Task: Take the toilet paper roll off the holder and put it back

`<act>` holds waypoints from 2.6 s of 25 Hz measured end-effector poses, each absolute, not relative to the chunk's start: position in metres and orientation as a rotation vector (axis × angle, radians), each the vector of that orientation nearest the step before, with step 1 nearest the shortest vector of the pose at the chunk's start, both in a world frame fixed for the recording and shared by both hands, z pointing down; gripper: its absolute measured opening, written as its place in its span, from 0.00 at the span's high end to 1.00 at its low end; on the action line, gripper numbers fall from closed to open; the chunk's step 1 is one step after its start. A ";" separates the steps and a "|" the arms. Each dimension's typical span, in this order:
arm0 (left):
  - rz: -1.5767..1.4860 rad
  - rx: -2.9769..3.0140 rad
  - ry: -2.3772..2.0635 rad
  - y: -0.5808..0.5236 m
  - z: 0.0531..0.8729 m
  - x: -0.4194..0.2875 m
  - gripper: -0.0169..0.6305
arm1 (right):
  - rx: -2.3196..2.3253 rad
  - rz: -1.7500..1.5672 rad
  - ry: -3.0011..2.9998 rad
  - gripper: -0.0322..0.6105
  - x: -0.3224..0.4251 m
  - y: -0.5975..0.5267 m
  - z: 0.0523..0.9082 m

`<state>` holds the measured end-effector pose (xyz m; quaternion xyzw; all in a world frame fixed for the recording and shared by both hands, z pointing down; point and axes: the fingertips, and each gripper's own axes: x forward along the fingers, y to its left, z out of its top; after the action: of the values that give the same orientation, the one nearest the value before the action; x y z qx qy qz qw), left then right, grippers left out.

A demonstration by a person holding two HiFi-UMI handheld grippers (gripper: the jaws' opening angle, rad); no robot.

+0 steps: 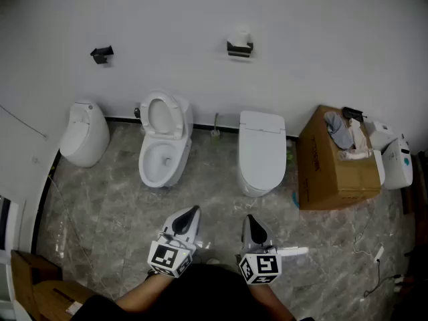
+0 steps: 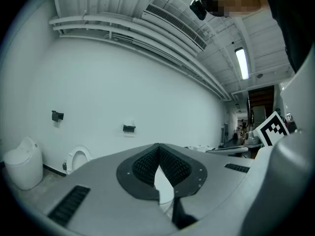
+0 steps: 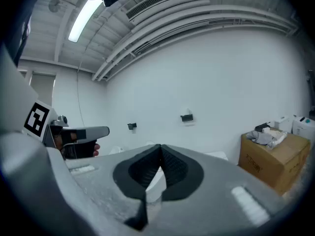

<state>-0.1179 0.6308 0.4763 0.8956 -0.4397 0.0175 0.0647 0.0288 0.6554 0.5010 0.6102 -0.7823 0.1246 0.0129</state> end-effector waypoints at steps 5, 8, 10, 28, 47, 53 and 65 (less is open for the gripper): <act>0.063 2.681 -1.342 0.617 0.479 -0.102 0.95 | 1.961 0.447 -2.443 0.95 0.058 0.640 0.506; 0.073 2.681 -1.349 0.606 0.480 -0.100 0.95 | 1.963 0.451 -2.466 0.95 0.062 0.634 0.508; 0.071 2.682 -1.345 0.595 0.483 -0.095 0.95 | 1.964 0.456 -2.501 0.95 0.063 0.627 0.509; 0.119 2.629 -1.152 0.343 0.539 -0.067 0.95 | 2.017 0.488 -2.308 0.95 0.094 0.380 0.525; 0.064 2.704 -1.176 0.070 0.510 -0.088 0.95 | 1.971 0.484 -2.301 0.95 0.083 0.107 0.527; 0.014 2.665 -1.206 0.023 0.512 -0.084 0.95 | 1.966 0.494 -2.331 0.95 0.092 0.052 0.535; 0.074 2.576 -1.307 -0.112 0.518 -0.043 0.95 | 1.971 0.476 -2.369 0.95 0.162 -0.109 0.534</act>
<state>-0.0434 -0.1118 0.5183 0.8844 -0.4488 0.0254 0.1254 0.1624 -0.1093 0.5336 0.6321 -0.7596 0.1526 0.0118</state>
